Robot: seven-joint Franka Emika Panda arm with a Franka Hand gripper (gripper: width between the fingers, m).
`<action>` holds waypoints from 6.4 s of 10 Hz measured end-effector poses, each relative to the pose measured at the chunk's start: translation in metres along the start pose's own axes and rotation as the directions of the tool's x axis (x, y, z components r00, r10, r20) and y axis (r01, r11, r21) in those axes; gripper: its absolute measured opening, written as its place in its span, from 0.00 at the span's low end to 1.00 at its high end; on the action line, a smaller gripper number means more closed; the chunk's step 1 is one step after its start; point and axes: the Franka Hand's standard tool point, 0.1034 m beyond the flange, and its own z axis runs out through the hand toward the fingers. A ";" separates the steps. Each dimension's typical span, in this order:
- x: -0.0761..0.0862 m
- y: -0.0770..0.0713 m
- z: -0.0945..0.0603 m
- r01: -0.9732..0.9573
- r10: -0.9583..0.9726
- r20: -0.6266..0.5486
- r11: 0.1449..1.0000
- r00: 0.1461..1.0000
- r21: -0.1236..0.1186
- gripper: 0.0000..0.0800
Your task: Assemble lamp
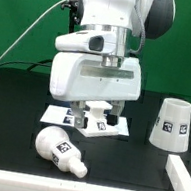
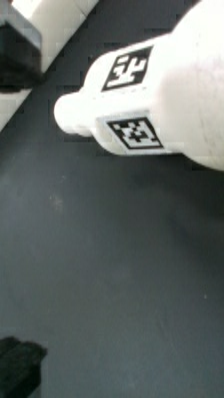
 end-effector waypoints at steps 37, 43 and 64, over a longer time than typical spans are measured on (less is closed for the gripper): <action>-0.105 -0.134 -0.013 -0.292 0.265 0.241 0.953 0.934 0.083 0.66; -0.036 -0.092 -0.024 -0.587 0.563 0.255 0.809 0.786 0.023 0.66; 0.105 -0.013 0.036 -0.683 0.648 0.249 0.725 0.719 0.086 0.67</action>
Offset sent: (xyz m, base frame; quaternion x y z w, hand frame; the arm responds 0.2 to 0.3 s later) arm 0.0000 0.0000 0.0000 0.0000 0.0000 0.0000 1.0000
